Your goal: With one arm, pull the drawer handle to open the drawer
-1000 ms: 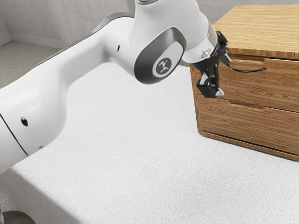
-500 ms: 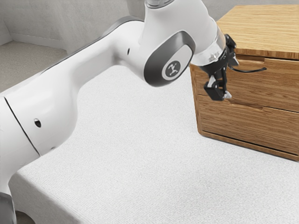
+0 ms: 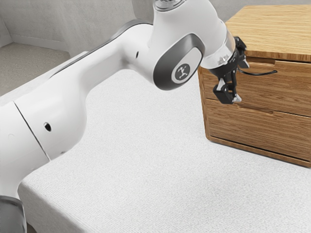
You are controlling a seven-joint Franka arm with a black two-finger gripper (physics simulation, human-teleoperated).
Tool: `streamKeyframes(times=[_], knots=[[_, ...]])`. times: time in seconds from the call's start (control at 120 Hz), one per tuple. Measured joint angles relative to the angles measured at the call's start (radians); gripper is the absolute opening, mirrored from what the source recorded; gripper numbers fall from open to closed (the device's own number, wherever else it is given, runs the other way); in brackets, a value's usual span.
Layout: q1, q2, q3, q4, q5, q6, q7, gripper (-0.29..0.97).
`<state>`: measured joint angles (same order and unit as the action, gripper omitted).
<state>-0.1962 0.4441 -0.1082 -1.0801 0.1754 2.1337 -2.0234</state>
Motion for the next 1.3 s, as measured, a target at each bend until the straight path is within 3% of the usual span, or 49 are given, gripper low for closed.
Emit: streamKeyframes(times=[1.3], knots=[[0.007,-0.006,-0.013,-0.041,-0.005,0.023,0.030,0.68]])
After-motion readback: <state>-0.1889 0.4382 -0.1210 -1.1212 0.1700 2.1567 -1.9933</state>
